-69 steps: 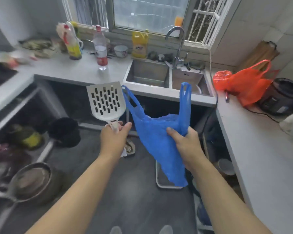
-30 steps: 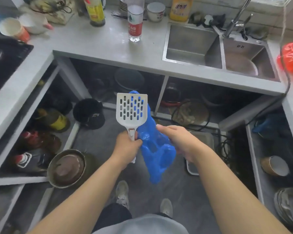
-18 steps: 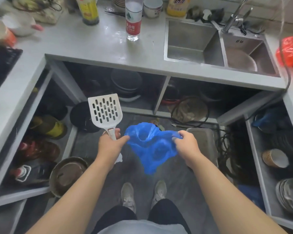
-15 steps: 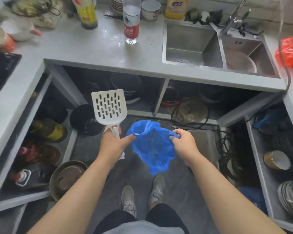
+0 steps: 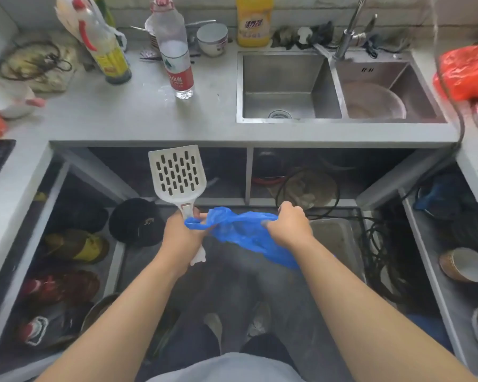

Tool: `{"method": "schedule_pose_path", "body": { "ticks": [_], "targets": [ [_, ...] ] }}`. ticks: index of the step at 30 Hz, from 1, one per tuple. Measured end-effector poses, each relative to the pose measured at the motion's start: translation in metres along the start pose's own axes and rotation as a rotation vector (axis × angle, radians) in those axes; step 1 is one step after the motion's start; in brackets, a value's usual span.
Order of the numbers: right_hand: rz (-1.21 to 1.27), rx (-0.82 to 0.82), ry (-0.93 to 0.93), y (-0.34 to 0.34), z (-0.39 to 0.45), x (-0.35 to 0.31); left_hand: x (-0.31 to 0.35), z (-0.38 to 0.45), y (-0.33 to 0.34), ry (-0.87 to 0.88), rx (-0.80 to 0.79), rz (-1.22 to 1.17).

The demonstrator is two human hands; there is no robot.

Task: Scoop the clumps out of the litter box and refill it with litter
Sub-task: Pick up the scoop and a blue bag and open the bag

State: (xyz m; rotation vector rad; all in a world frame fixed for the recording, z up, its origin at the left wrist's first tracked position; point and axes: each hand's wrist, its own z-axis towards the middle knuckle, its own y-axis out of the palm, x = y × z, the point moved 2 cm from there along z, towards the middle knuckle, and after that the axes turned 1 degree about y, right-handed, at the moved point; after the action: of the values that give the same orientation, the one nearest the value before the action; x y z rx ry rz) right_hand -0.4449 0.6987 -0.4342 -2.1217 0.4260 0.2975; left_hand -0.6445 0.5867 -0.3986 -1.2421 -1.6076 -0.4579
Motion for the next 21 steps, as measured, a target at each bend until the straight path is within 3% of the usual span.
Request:
{"method": "schedule_pose_path", "body": {
  "ticks": [5,7,10,12,17,21],
  "targets": [
    [-0.305,-0.243,0.125,-0.001,0.004,0.020,-0.019,0.031,-0.005,-0.103,0.139,-0.027],
    [-0.147,-0.271,0.208,0.010,0.009,0.028,-0.029,0.044,-0.004,-0.137,0.085,0.000],
    [0.332,-0.318,0.444,0.040,0.010,0.038,-0.046,0.063,-0.002,-0.171,0.002,-0.005],
    [0.513,-0.340,0.530,0.062,0.012,0.039,-0.060,0.074,-0.001,-0.192,-0.043,0.004],
    [0.706,-0.409,0.633,0.128,0.026,0.047,-0.097,0.100,0.002,-0.273,-0.074,-0.062],
    [0.713,-0.486,0.703,0.180,0.025,0.059,-0.142,0.120,0.004,-0.387,-0.021,-0.227]
  ]
}}
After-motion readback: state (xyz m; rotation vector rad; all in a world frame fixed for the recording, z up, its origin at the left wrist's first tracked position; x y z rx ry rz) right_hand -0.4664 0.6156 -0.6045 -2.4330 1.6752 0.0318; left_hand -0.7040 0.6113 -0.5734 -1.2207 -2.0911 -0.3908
